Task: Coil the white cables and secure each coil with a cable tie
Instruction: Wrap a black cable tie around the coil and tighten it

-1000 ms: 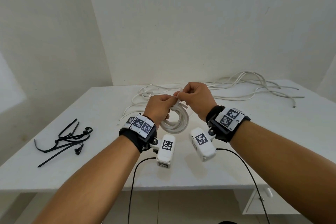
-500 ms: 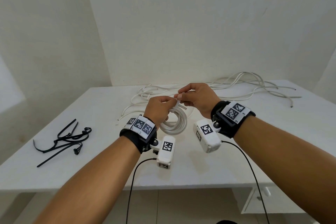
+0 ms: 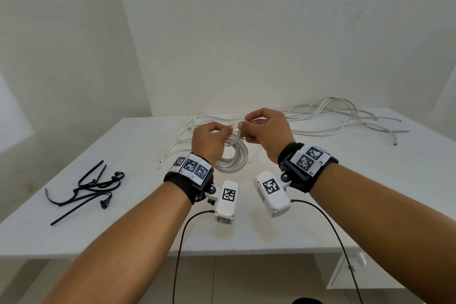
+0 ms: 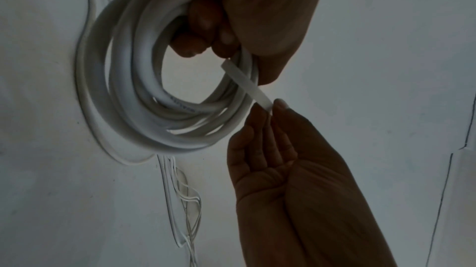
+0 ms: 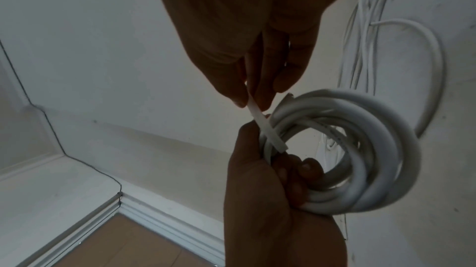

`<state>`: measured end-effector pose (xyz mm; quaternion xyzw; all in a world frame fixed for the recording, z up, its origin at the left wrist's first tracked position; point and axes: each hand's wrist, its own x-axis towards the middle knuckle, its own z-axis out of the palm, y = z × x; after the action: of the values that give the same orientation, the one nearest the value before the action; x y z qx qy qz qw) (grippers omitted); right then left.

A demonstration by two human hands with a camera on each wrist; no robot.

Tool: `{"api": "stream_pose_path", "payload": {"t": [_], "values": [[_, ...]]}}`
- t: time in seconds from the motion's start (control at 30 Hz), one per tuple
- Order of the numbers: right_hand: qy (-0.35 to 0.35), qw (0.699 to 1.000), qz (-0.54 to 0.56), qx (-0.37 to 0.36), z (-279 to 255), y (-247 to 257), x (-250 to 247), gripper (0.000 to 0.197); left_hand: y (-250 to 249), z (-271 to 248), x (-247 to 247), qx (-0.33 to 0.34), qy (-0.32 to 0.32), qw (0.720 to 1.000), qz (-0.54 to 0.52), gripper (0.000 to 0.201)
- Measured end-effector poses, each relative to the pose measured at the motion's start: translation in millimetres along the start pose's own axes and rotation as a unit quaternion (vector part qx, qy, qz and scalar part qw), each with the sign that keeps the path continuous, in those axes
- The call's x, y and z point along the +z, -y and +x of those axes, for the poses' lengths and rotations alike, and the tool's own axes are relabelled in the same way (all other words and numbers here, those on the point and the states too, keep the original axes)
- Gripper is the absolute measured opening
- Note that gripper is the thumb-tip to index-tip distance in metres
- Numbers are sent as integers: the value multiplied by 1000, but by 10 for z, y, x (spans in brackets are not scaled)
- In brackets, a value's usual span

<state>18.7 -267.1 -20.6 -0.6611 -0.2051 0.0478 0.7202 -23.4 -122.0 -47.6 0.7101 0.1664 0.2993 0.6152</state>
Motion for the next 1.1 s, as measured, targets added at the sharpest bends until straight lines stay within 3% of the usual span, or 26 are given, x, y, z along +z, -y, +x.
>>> {"api": "stream_pose_path", "payload": {"t": [0.17, 0.43, 0.77, 1.1], "values": [[0, 998, -51, -20, -2, -39, 45, 10, -60, -13, -7, 44, -2, 999, 29, 14], [-7, 986, -146, -79, 10, -68, 23, 15, -63, -26, -10, 74, -4, 995, 69, 15], [-20, 984, -163, -71, 45, -109, -21, 16, -43, -89, -36, 126, 6, 981, 147, 15], [8, 988, -154, 0, 108, -38, -60, 24, -26, -62, -59, 145, 38, 961, 234, 13]]}}
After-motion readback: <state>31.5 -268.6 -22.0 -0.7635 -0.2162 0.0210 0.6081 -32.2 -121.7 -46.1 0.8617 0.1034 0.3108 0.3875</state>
